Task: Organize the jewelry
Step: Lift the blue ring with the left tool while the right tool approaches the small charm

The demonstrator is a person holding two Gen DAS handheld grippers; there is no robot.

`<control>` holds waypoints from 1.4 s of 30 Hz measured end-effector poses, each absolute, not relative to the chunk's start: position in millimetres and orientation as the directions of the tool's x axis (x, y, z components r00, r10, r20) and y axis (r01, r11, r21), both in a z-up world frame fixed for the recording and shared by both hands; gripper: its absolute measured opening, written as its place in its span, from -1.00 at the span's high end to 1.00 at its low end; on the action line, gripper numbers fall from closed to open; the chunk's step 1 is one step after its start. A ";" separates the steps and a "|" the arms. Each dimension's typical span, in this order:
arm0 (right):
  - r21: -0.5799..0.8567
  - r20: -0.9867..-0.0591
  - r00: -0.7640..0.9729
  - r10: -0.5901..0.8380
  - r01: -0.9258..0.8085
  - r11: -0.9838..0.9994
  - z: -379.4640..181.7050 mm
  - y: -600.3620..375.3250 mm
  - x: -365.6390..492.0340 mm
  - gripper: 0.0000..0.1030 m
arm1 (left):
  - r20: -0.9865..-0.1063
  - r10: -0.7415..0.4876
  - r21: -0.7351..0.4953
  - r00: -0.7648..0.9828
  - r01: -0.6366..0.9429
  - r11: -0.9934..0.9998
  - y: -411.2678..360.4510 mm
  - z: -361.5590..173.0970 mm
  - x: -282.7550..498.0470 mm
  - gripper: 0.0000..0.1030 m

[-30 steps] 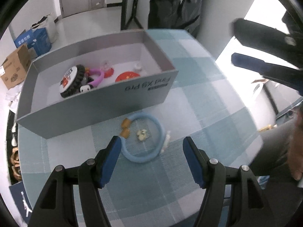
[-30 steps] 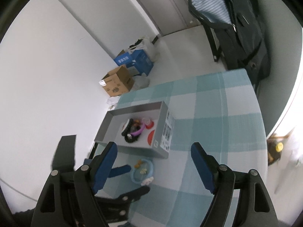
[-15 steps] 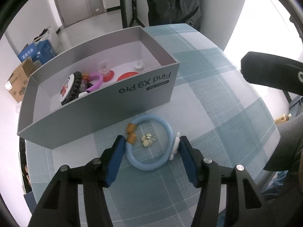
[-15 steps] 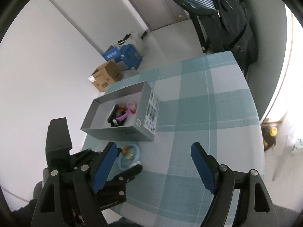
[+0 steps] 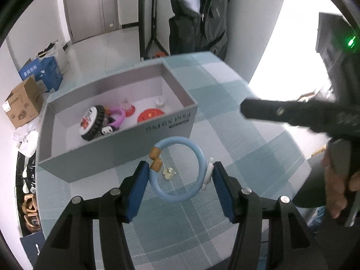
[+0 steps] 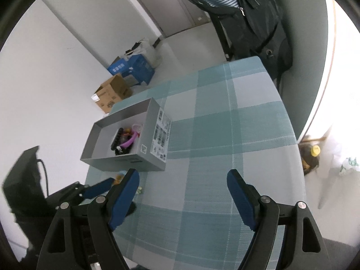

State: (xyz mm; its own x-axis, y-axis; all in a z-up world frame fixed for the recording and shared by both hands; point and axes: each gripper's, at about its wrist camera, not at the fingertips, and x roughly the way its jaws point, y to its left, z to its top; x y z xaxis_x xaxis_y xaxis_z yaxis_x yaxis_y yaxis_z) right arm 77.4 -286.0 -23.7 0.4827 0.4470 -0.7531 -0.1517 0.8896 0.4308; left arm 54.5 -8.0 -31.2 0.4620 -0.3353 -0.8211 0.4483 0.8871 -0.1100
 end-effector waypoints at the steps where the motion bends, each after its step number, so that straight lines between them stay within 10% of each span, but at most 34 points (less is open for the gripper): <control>1: 0.432 -0.754 0.480 0.448 -0.151 0.889 -24.4 -285.0 78.0 -0.56 | -0.811 -0.347 -0.121 0.471 0.446 0.887 -4.8 -26.8 54.6 -0.02; 36: 0.142 -0.861 0.372 0.346 -0.477 0.867 -61.2 -141.3 60.6 -0.20 | -0.718 -0.307 -0.261 0.624 0.167 0.951 91.7 2.2 73.2 -0.02; 42: 0.041 -0.869 0.409 0.278 -0.499 0.865 -62.1 -129.4 58.0 0.22 | -0.721 -0.313 -0.266 0.618 0.170 0.949 91.1 1.2 74.6 -0.02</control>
State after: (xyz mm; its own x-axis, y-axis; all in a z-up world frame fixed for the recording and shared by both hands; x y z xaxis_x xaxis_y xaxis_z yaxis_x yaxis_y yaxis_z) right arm 58.0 -129.4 -62.1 0.4089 0.2775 -0.8693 -0.4994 0.8654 0.0414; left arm 74.6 91.1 1.2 0.6185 -0.3131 -0.7207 0.1701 0.9488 -0.2662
